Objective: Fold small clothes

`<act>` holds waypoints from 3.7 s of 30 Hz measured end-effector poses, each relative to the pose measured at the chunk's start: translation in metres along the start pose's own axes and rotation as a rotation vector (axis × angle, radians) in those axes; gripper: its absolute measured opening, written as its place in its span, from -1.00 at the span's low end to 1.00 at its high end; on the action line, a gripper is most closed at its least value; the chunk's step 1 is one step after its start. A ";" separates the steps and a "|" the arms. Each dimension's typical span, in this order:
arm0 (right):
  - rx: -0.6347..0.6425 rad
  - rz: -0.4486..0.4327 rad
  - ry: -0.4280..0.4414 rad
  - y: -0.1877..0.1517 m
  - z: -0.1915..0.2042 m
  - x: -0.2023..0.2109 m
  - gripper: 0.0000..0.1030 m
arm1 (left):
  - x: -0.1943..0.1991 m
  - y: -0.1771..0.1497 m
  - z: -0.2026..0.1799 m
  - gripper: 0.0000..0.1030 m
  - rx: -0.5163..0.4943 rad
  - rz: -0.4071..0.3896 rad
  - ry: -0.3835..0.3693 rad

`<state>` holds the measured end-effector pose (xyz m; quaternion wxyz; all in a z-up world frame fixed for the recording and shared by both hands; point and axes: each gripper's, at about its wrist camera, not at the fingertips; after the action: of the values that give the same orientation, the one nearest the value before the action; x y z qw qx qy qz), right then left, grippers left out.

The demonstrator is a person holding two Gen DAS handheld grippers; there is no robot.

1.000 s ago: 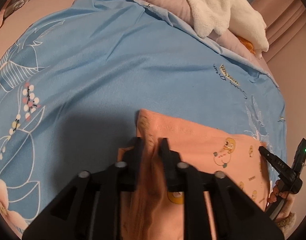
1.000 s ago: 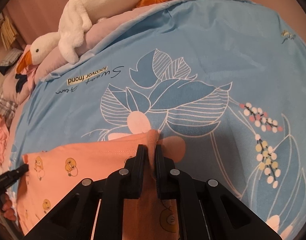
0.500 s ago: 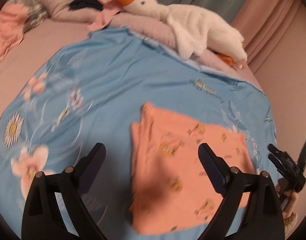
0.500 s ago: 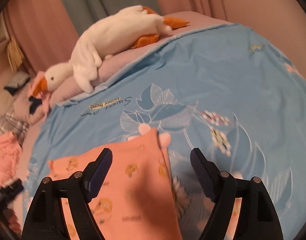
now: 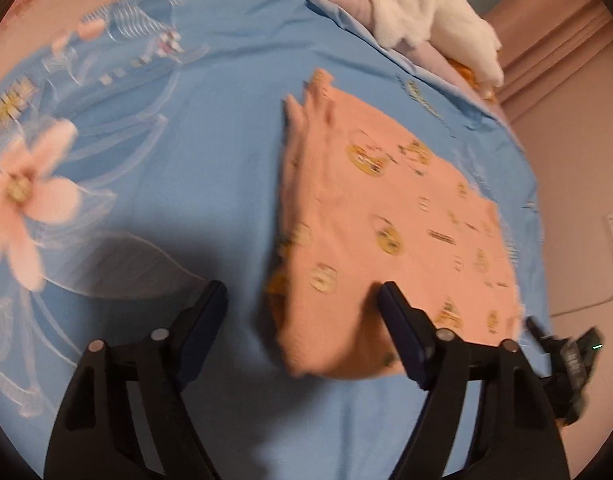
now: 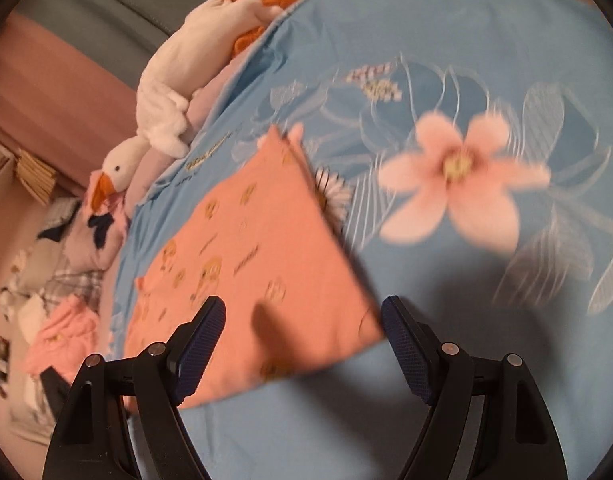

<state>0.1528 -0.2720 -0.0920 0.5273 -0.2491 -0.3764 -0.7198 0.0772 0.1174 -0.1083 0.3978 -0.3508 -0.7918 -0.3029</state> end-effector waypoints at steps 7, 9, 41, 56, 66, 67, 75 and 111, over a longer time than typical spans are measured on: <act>-0.005 0.009 0.083 -0.023 0.010 -0.013 0.55 | -0.012 -0.001 -0.004 -0.23 0.012 0.016 -0.067; 0.040 0.022 0.105 -0.021 0.020 -0.022 0.55 | -0.017 0.000 -0.004 -0.50 0.026 0.034 -0.092; 0.146 -0.018 -0.022 -0.056 0.016 0.023 -0.78 | 0.014 -0.092 -0.021 -0.68 -0.086 0.062 0.007; 0.022 -0.030 0.016 -0.053 -0.008 0.025 -0.54 | 0.008 -0.098 -0.023 -0.54 -0.123 0.081 0.087; 0.079 -0.089 -0.098 -0.047 0.010 0.029 -0.55 | 0.020 -0.101 -0.017 -0.52 -0.097 0.101 0.074; 0.095 -0.099 -0.117 -0.046 0.015 0.030 -0.56 | 0.024 -0.103 -0.016 -0.52 -0.101 0.100 0.073; 0.382 -0.203 -0.146 -0.046 0.095 0.039 -0.66 | 0.053 -0.108 0.002 -0.60 -0.059 0.050 0.063; 0.619 0.134 0.038 -0.094 0.143 -0.010 0.39 | 0.069 -0.074 -0.051 0.08 -0.201 0.052 -0.083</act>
<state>0.0613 -0.1358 -0.0411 0.6315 -0.0876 -0.5504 -0.5391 0.0096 0.0585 -0.0392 0.3350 -0.4218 -0.7638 -0.3556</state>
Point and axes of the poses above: each gripper's, at about its wrist camera, not at the fingertips, and x roughly against the way its jaws point, z to its left, y to its top, and after that the axes turned 11 degrees about z, right-handed
